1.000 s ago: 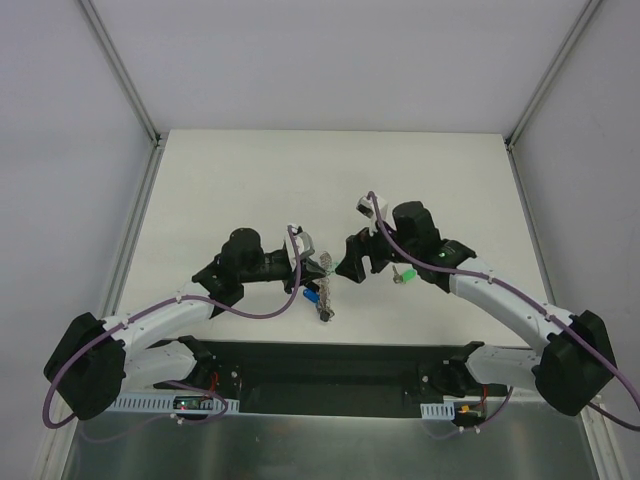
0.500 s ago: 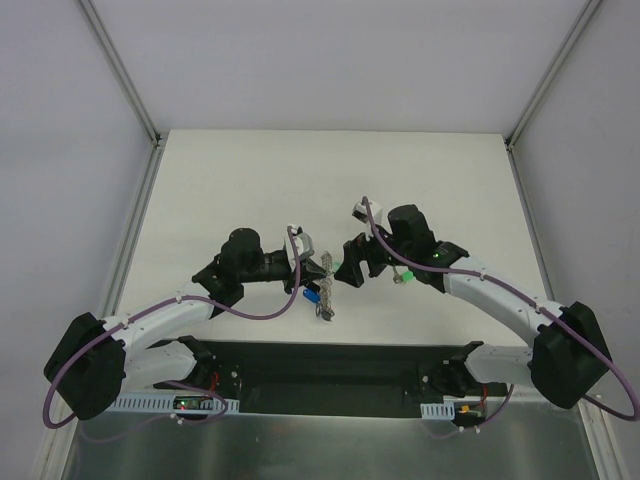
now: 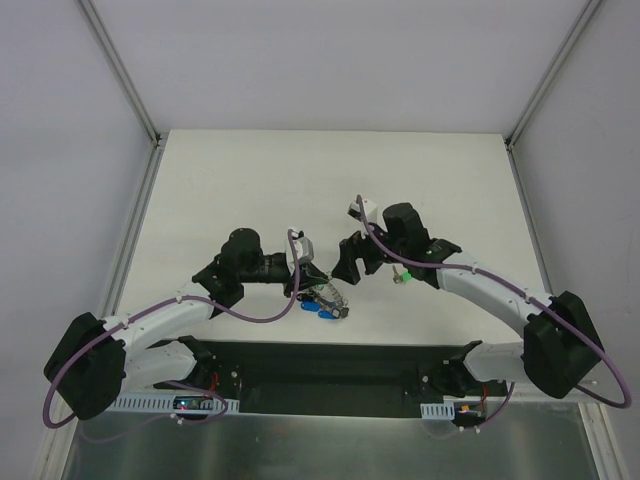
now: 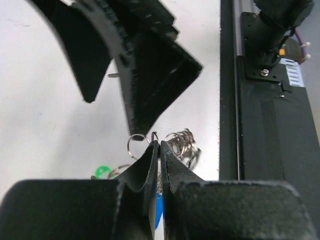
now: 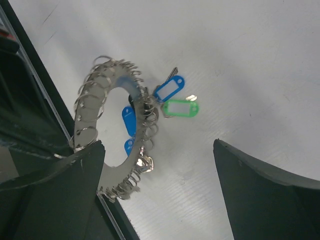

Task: Put the keys on the keyring

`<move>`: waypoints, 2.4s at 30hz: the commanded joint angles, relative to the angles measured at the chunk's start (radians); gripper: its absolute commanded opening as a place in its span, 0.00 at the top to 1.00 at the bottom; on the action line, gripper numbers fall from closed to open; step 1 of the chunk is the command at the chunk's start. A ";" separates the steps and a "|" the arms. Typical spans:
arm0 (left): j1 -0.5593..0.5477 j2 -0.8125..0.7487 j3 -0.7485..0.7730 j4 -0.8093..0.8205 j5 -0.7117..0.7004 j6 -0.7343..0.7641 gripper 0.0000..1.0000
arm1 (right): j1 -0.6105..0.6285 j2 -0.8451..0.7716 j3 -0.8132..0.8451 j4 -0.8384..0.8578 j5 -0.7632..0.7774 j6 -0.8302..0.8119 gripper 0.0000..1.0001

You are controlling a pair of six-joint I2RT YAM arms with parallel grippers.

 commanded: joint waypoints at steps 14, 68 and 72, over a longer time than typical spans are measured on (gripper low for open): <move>-0.008 -0.004 -0.030 0.155 0.056 -0.004 1.00 | -0.061 -0.042 0.001 0.113 0.044 0.065 0.09; -0.009 -0.049 0.100 -0.066 0.154 0.071 1.00 | 0.005 -0.141 -0.047 0.207 -0.070 -0.058 0.62; -0.008 -0.080 0.062 -0.021 0.120 0.093 1.00 | -0.009 -0.200 -0.055 0.136 0.030 -0.055 0.60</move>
